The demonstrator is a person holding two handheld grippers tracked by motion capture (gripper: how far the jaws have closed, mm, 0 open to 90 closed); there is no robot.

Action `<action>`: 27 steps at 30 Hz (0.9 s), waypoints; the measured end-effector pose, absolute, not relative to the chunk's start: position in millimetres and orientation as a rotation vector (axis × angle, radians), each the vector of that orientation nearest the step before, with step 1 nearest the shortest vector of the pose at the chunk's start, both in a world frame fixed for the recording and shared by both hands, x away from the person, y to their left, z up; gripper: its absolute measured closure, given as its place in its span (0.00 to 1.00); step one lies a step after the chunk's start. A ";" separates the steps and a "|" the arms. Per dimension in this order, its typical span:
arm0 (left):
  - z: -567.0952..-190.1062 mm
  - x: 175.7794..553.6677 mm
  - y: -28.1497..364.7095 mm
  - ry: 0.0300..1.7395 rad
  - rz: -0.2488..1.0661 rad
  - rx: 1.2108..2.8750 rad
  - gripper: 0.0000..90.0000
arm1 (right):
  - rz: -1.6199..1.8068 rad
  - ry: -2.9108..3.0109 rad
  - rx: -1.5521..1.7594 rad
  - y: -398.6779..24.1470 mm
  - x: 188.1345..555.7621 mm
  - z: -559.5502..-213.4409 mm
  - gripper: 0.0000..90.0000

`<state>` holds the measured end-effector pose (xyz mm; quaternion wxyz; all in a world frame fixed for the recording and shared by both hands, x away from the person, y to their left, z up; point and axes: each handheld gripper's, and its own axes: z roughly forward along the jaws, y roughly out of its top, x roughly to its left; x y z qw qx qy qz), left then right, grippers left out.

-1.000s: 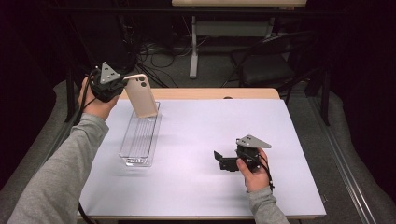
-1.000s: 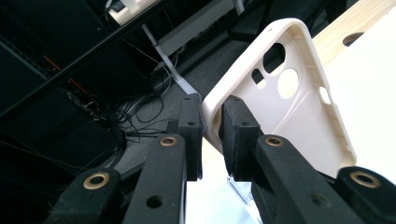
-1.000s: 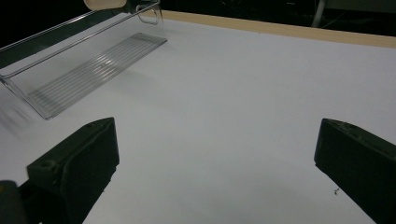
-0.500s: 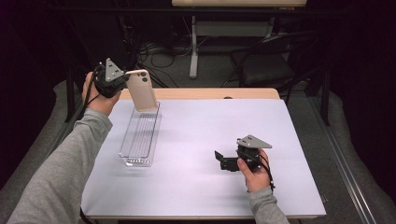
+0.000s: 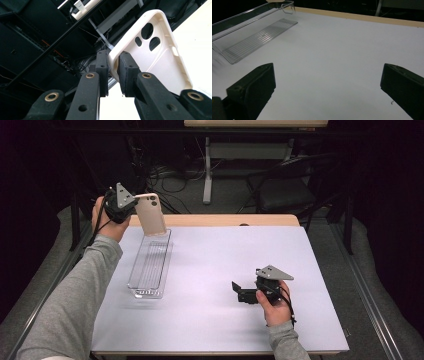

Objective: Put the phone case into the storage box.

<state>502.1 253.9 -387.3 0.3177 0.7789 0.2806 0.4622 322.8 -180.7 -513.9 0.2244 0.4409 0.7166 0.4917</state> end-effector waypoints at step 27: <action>-410.3 517.2 240.5 0.720 1.292 2.075 0.88 | 1.358 1.977 1.218 -183.7 321.4 -514.3 0.00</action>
